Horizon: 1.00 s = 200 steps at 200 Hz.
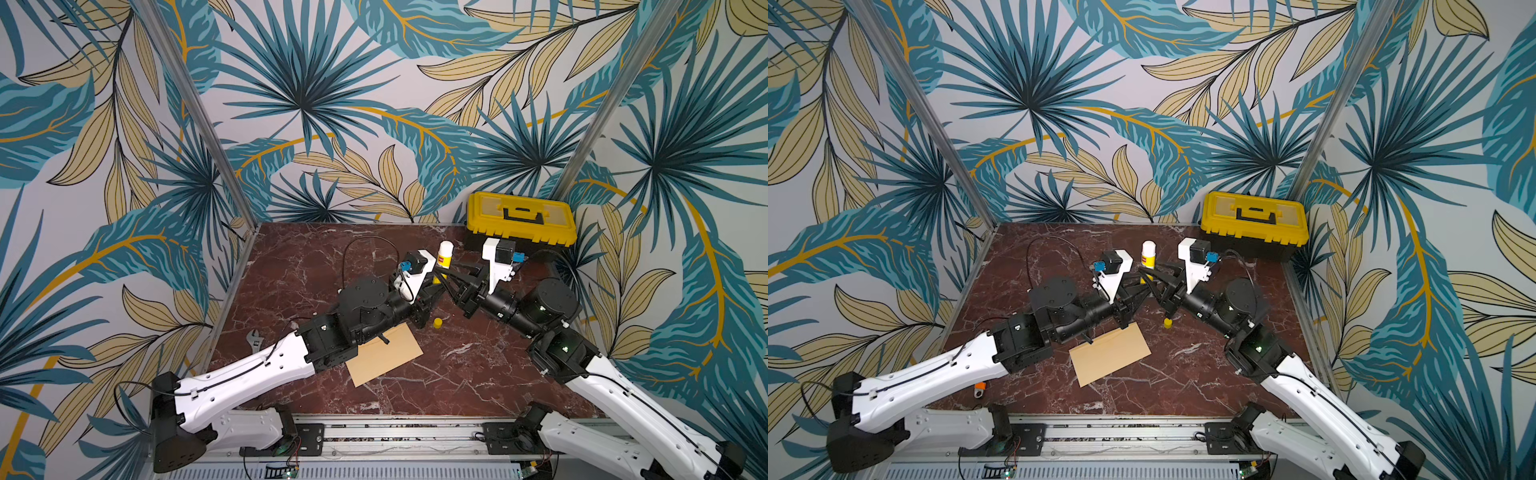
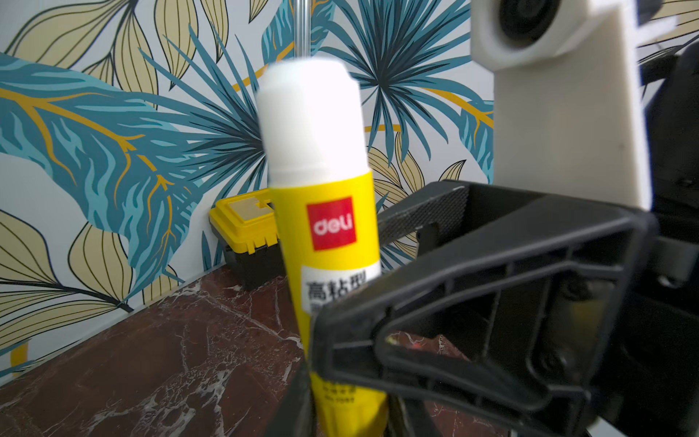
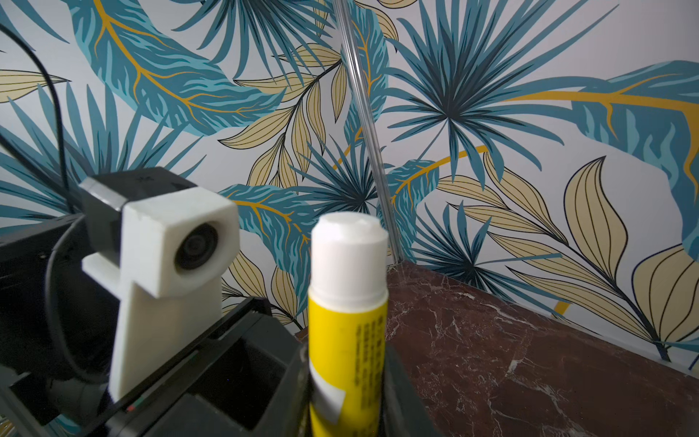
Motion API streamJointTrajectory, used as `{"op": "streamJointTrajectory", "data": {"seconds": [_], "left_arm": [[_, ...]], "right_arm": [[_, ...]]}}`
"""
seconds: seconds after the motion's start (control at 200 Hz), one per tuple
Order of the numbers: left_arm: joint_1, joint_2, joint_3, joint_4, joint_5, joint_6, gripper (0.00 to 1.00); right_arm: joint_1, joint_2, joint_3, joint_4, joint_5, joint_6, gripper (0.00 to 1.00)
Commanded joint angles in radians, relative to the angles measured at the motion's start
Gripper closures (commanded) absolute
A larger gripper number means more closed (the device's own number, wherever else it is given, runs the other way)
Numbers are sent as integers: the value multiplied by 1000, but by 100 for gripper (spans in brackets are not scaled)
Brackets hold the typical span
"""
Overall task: Seal the envelope with a glue stick
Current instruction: Unscrew the glue stick.
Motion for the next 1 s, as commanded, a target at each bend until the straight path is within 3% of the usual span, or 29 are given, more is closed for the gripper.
{"op": "streamJointTrajectory", "data": {"seconds": [0.0, 0.1, 0.185, 0.406, 0.486, 0.571, 0.686, 0.786, 0.997], "left_arm": [[5, -36, 39, 67, 10, 78, 65], [9, -66, 51, 10, 133, 138, 48], [49, -117, 42, -39, 257, 139, 39], [268, -215, -42, 63, 797, -51, 38], [286, -194, -43, 149, 980, -119, 38], [287, -157, -40, 271, 1088, -206, 39], [287, -120, -49, 410, 1151, -298, 41], [286, -104, -39, 419, 1144, -304, 41], [287, -57, -19, 526, 1182, -374, 44]], "right_arm": [[0, 11, -20, -24, 69, -6, 100], [-1, 11, 18, -52, 0, -24, 100], [0, -7, 41, -76, -64, -45, 100], [0, -46, 85, -66, -263, -50, 100], [0, -33, 107, -15, -374, -1, 100], [0, -13, 124, 84, -453, 83, 100], [0, 8, 155, 201, -515, 173, 100], [0, 19, 179, 266, -543, 227, 100], [1, 44, 212, 282, -587, 264, 100]]}}
